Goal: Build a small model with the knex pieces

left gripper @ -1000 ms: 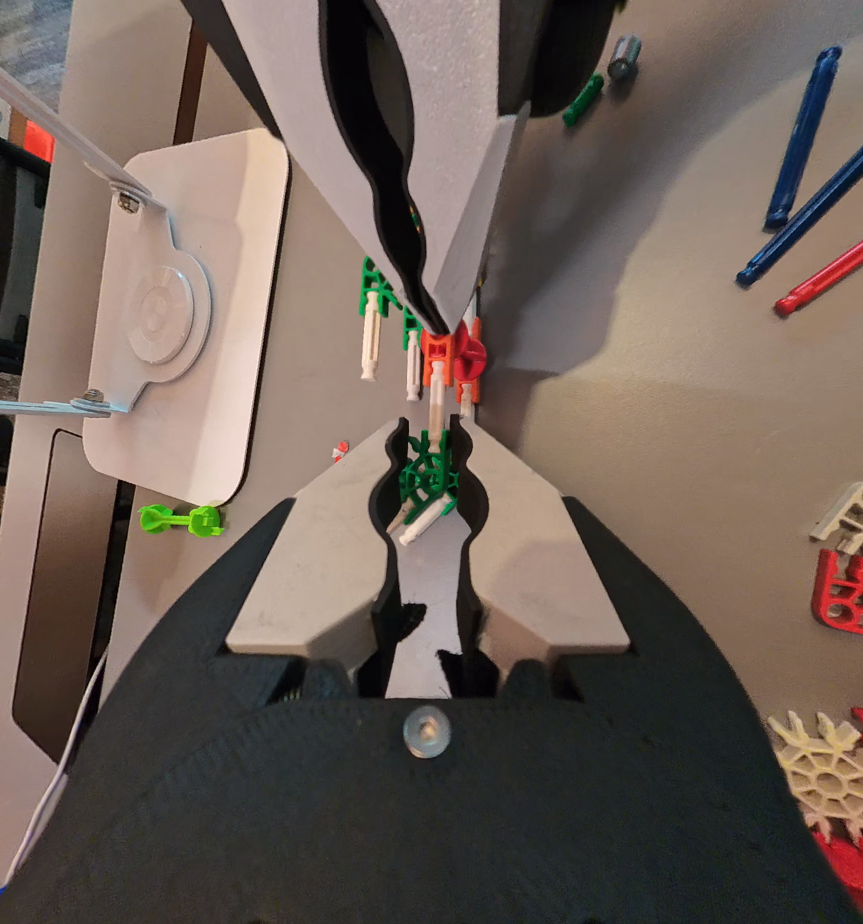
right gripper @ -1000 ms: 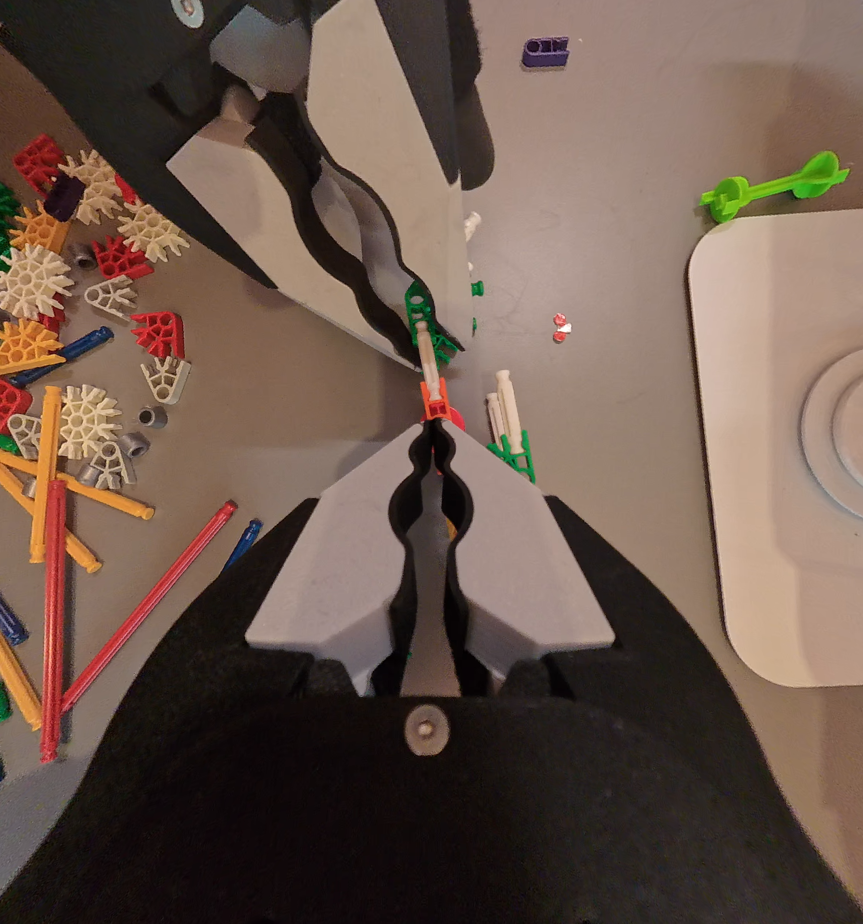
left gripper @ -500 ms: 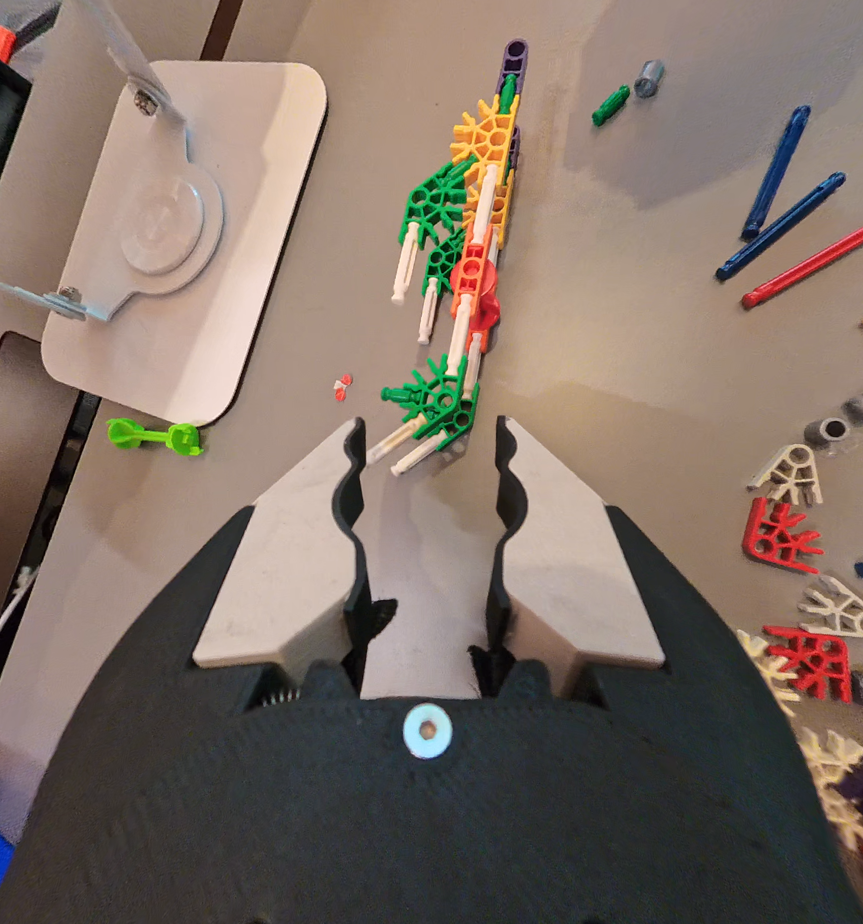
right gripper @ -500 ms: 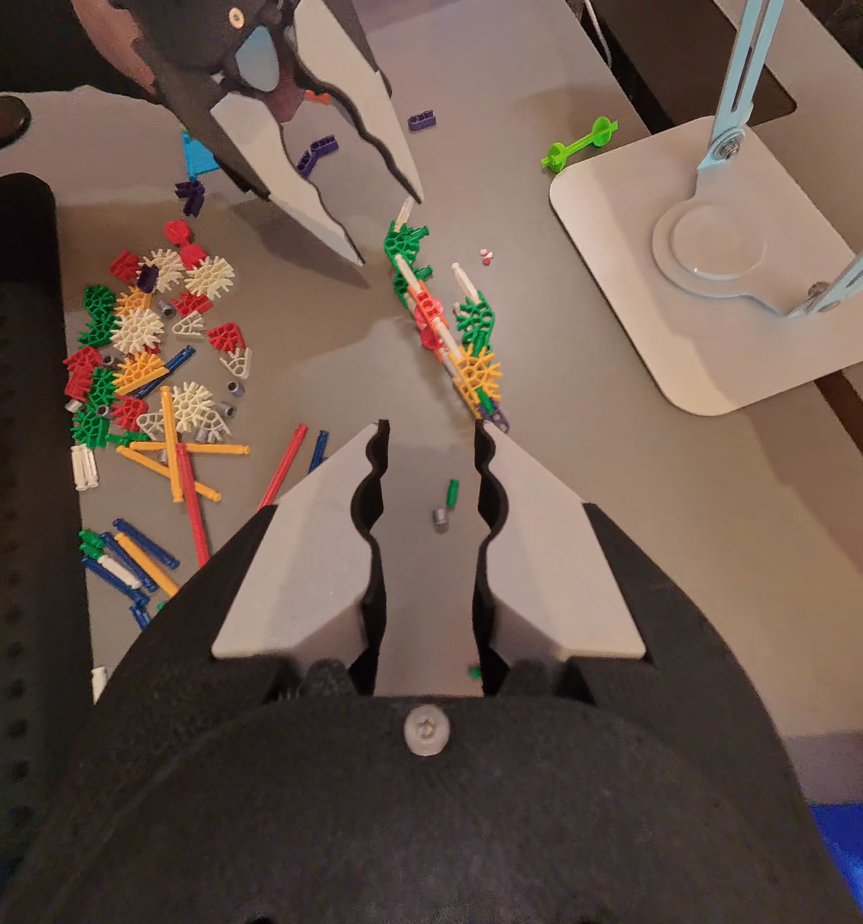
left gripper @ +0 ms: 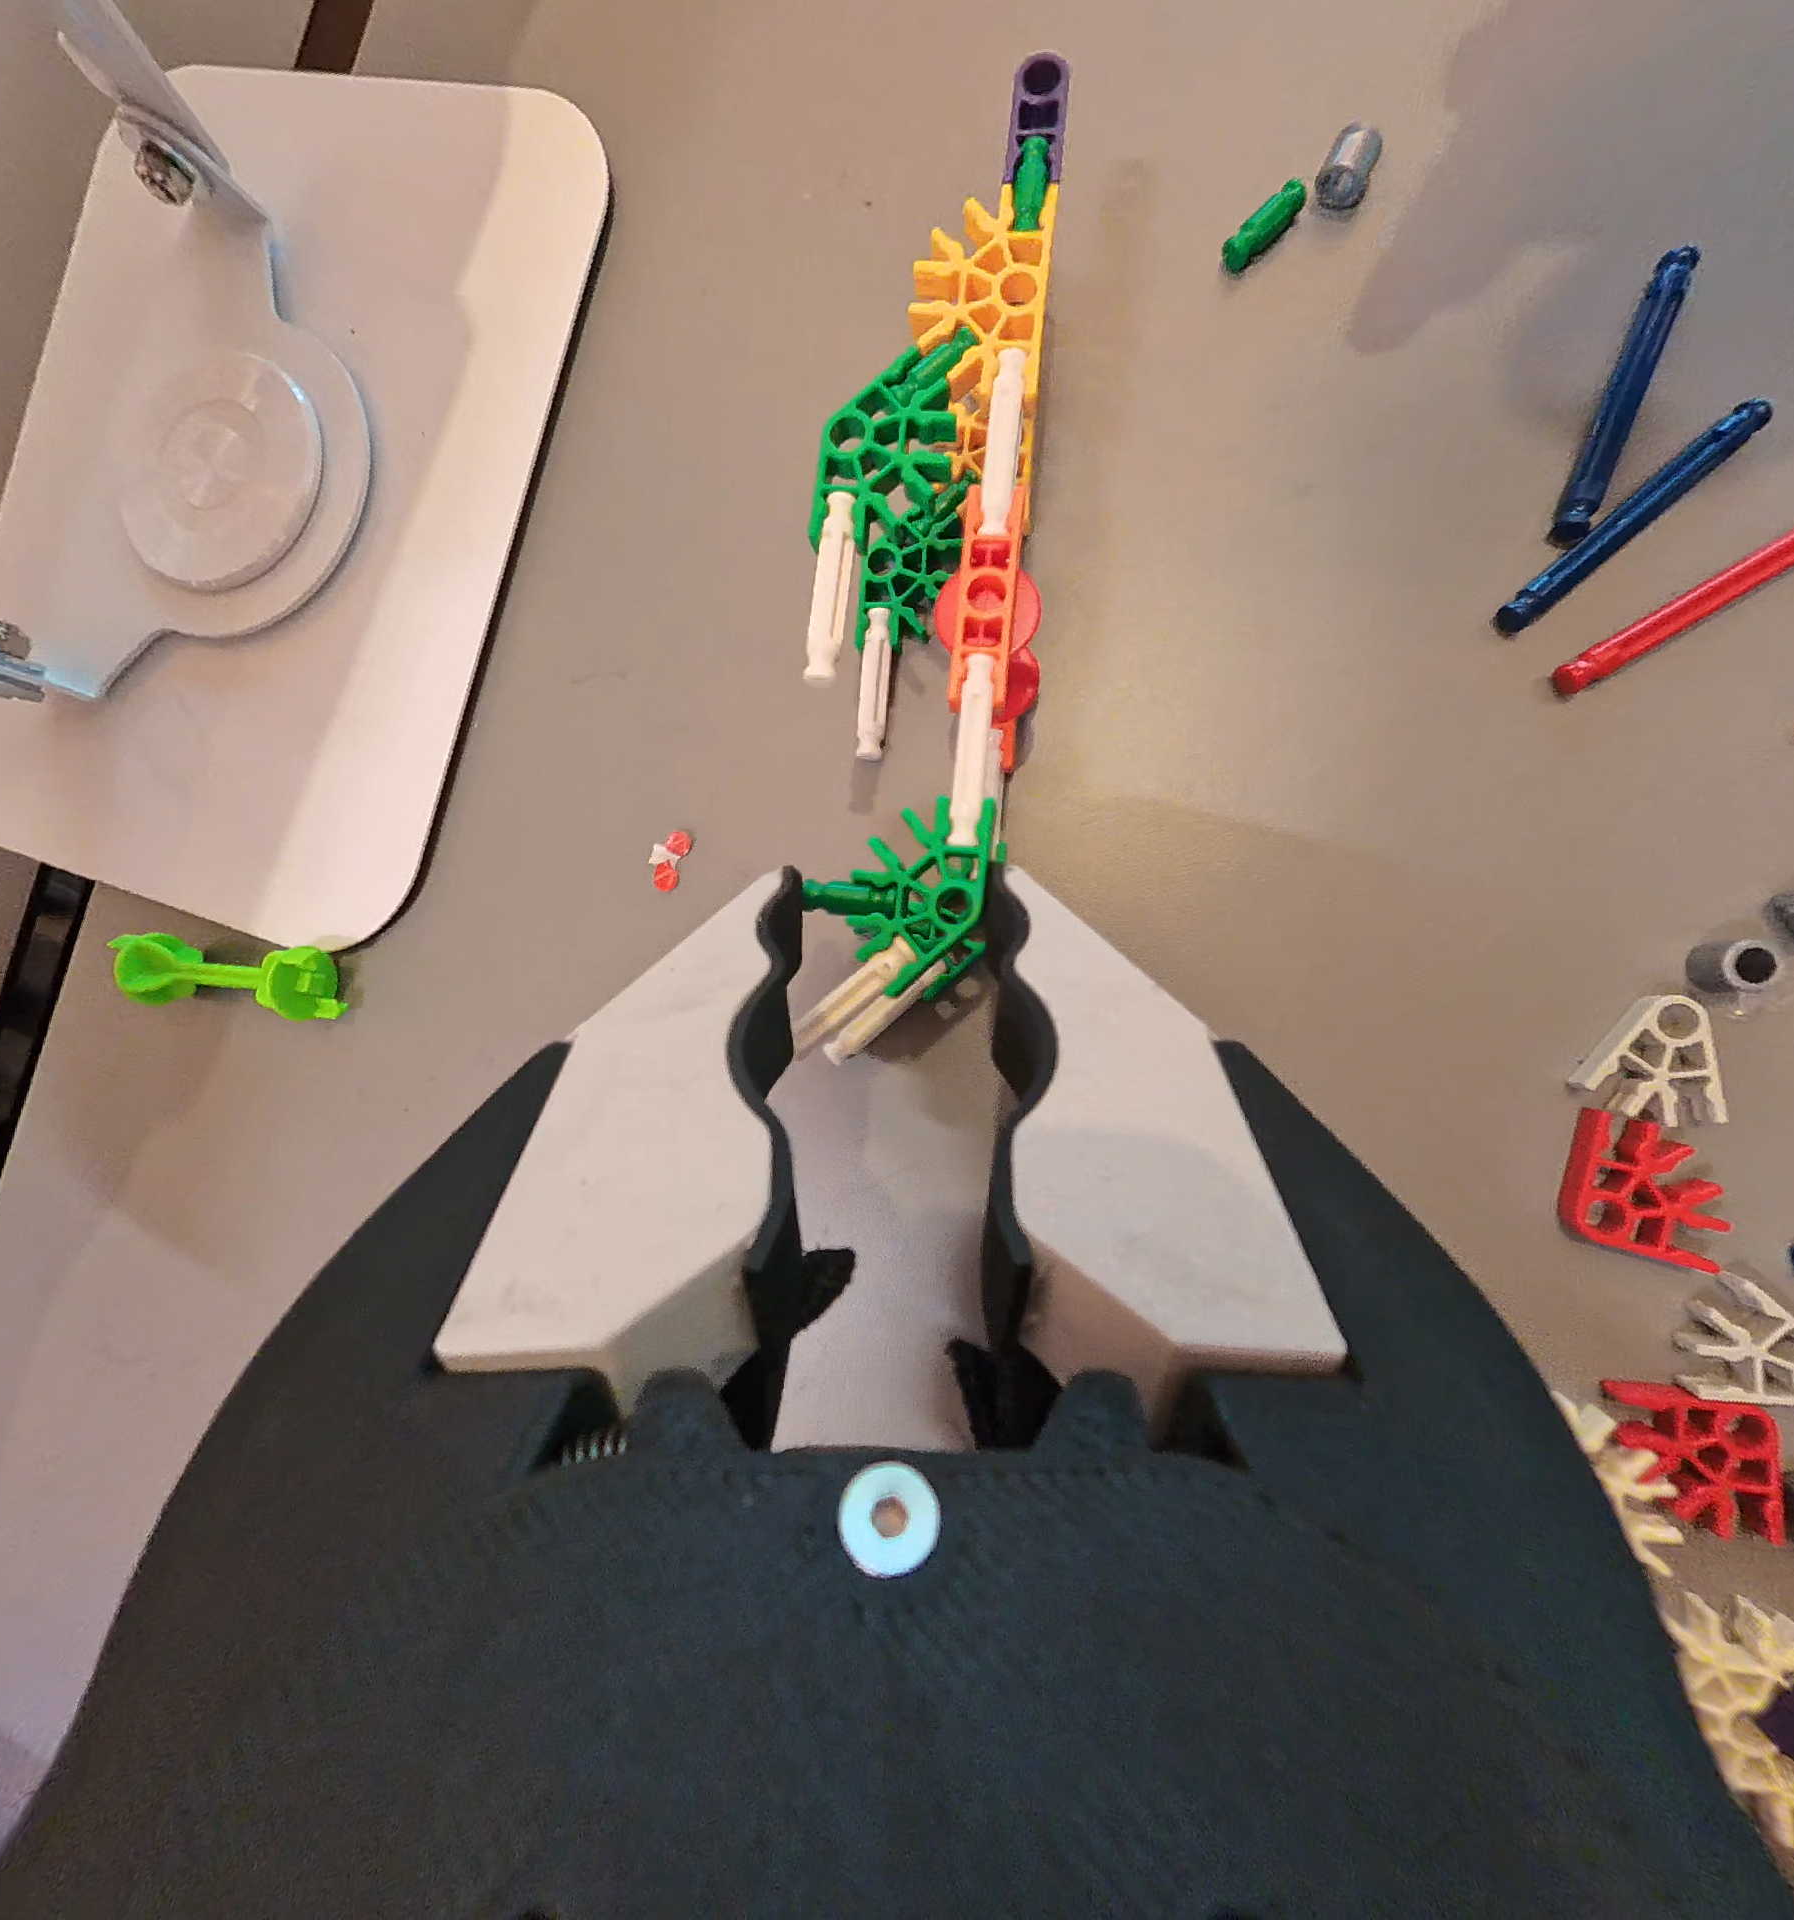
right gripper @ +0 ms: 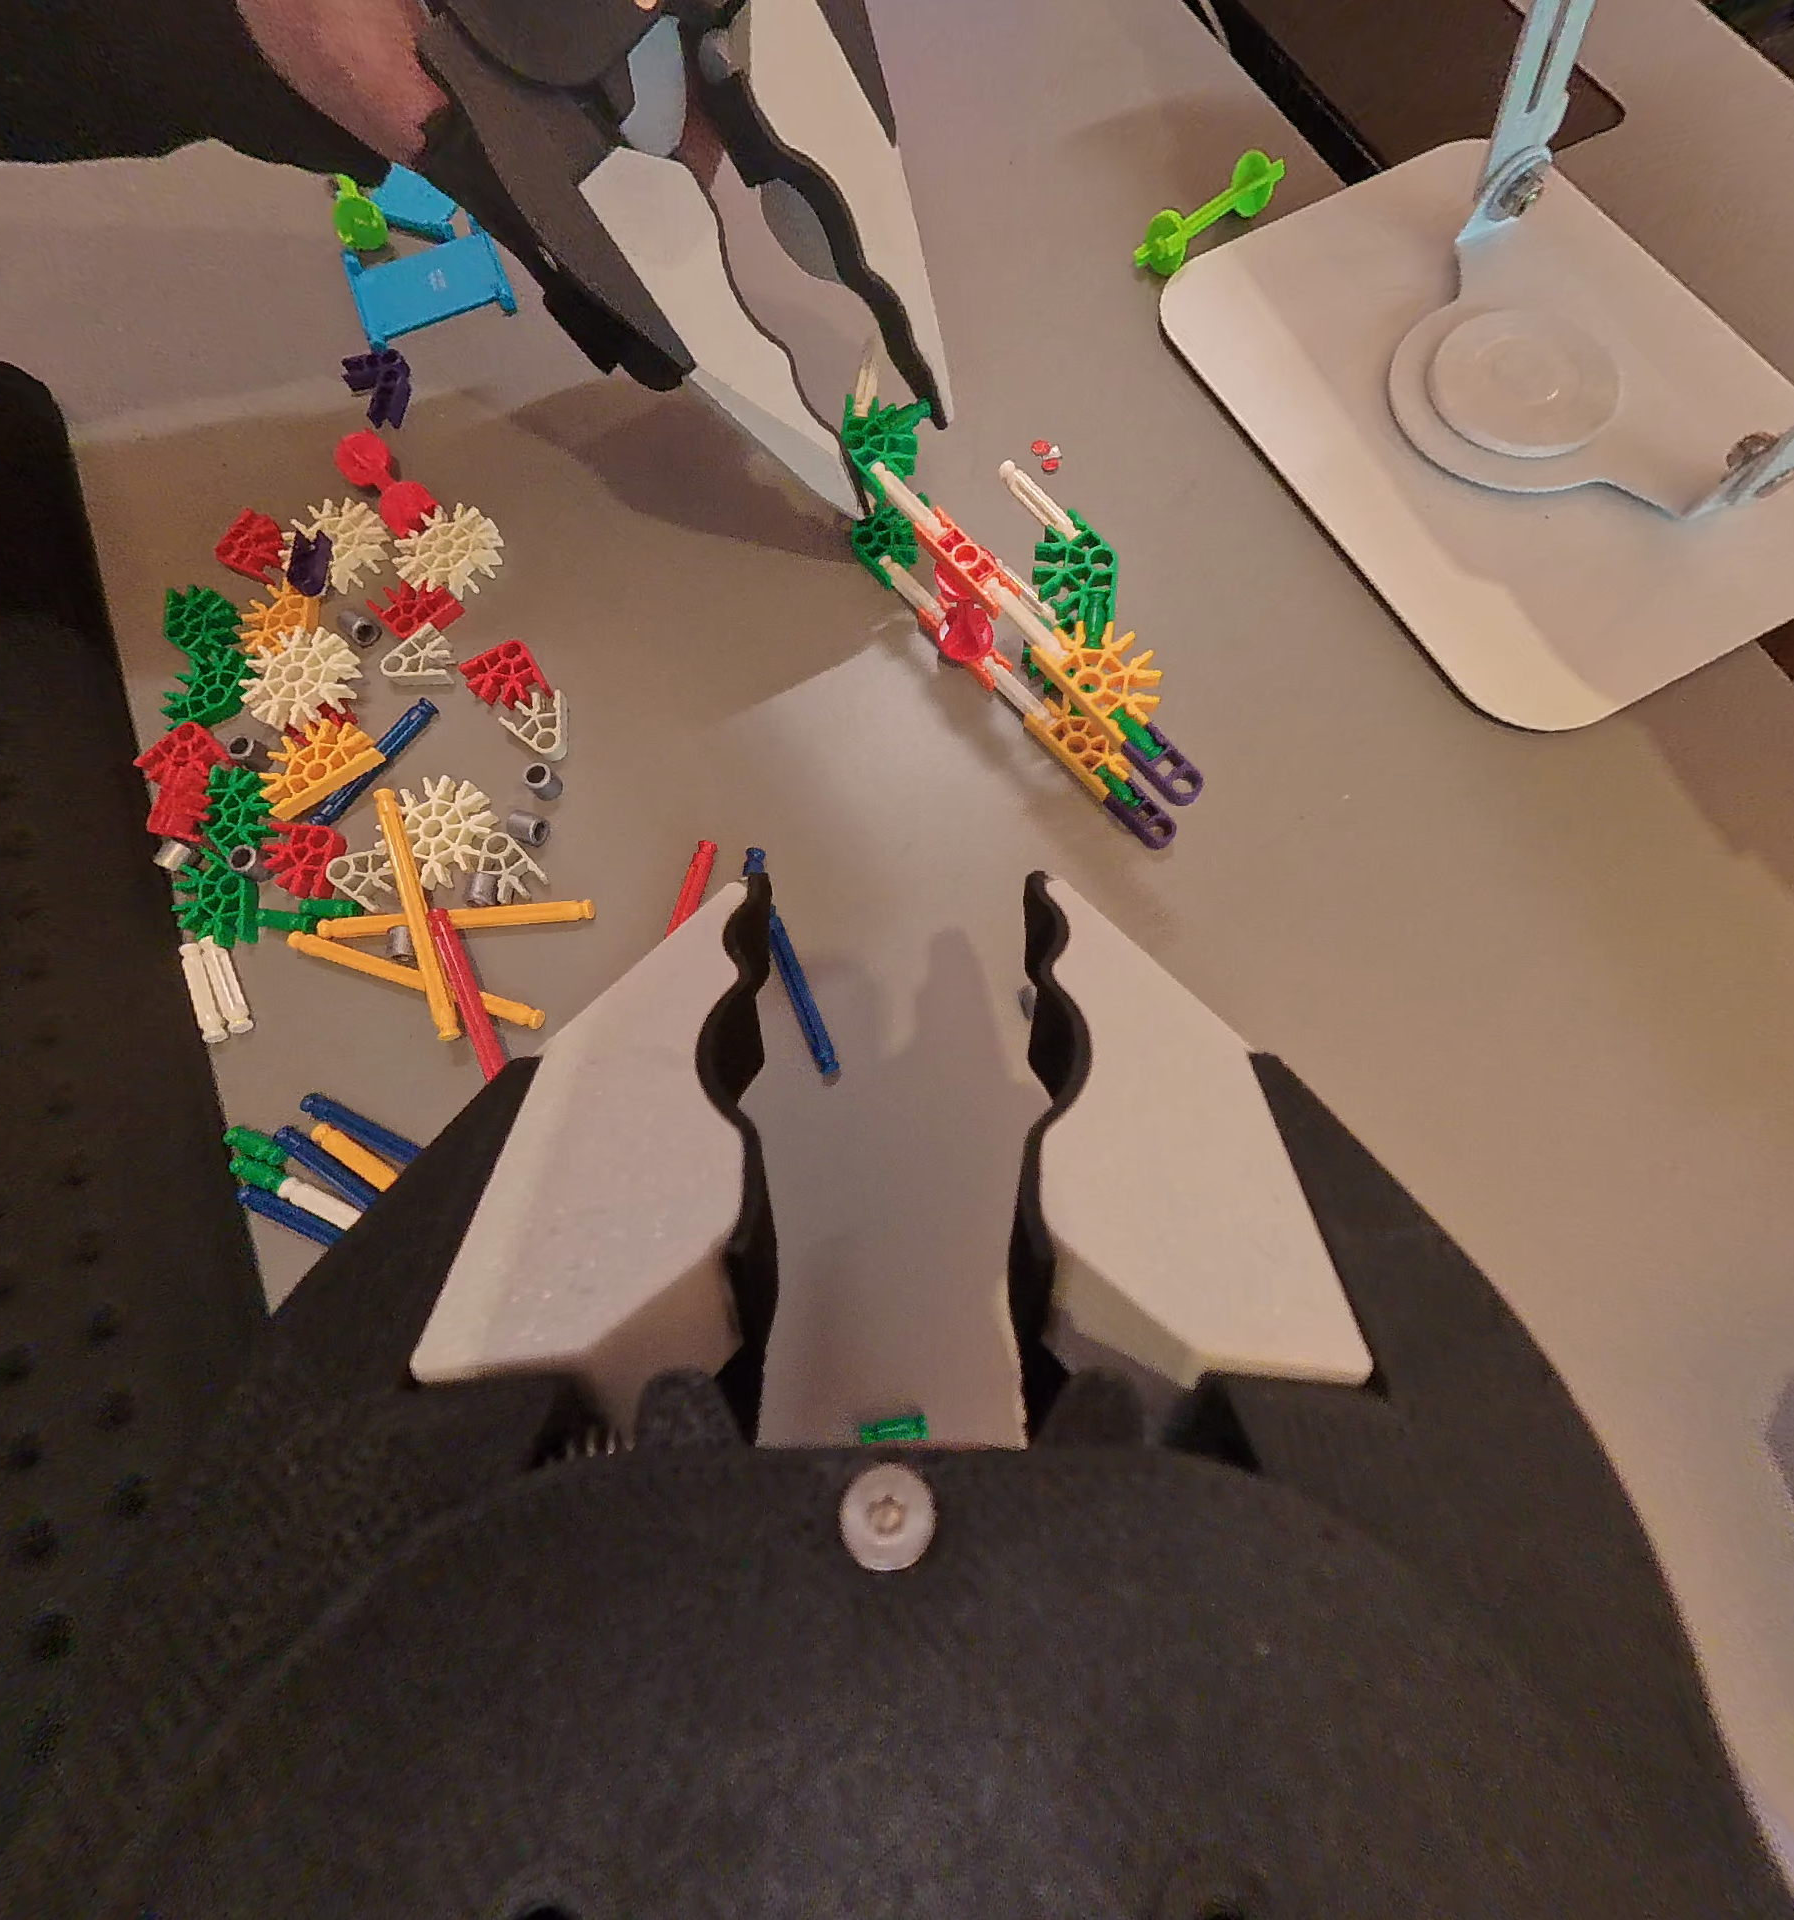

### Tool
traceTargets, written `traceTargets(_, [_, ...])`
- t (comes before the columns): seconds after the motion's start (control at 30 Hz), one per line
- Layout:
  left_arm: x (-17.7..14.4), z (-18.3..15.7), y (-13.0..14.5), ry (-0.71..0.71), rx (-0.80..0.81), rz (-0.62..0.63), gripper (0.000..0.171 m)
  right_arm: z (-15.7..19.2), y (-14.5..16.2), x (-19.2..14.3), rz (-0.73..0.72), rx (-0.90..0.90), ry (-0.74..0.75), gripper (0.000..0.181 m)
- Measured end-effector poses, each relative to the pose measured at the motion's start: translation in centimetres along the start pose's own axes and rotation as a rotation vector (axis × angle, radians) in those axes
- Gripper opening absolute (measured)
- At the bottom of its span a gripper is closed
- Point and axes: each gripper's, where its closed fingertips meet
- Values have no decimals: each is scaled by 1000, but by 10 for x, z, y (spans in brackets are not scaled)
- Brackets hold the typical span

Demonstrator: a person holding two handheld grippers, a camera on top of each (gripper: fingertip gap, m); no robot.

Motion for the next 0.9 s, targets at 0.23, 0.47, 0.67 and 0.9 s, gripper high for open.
traceTargets(0.23, [-6, 7, -1, -131, 151, -19, 32, 10, 5, 4, 2, 44, 44, 45])
traceTargets(0.47, [-16, 19, 6, -422, 453, 39, 32, 25, 6, 8, 8, 53, 86, 45])
traceTargets(0.67, [-14, -13, 17, -407, 547, 24, 39, 39, 16, 13, 13, 84, 92, 46])
traceTargets(0.9, [-32, -17, 35, -285, 385, 24, 55, 51, 24, 11, 6, 118, 111, 47])
Point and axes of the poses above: each gripper's, where its closed fingertips meet, x out along the fingers, y out of its underside, z = x × y across the jaws, and after that the axes turned 7 degrees about -y, right-handed
